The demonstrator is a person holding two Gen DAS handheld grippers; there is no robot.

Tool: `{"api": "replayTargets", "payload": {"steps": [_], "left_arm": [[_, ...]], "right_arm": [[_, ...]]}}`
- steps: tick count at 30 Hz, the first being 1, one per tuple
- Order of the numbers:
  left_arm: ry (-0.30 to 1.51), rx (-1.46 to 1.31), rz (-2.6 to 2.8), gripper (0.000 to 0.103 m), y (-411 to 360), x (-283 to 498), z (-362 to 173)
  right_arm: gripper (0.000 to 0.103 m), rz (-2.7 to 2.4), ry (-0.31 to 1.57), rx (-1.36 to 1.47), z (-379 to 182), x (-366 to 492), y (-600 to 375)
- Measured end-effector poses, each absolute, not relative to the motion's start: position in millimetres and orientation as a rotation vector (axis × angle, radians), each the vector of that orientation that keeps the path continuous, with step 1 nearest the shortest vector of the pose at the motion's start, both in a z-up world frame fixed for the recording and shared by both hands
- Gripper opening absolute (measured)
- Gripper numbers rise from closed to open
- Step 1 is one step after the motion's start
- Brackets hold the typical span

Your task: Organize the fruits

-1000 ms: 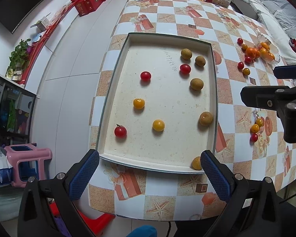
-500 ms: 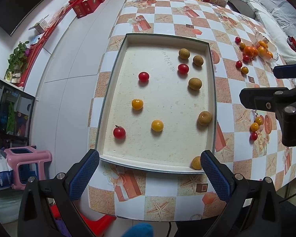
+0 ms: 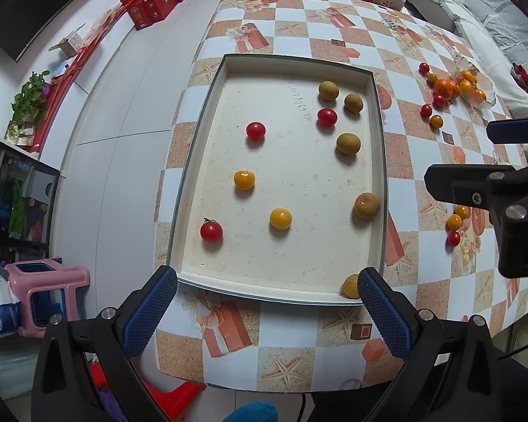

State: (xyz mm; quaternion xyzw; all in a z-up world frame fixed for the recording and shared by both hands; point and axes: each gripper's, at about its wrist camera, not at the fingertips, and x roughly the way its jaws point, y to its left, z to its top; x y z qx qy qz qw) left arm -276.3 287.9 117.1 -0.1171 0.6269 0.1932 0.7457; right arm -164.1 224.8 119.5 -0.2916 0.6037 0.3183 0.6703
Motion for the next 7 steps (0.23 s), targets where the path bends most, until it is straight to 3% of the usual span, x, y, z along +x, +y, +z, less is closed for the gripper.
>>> {"api": "replayTargets", "payload": {"steps": [7], "left_arm": [[1.345,-0.246,0.412,0.103,287.3,-278.6,120.4]], "right_arm": [[0.103,0.715,1.365,-0.664,117.4,-168.2,228.4]]}}
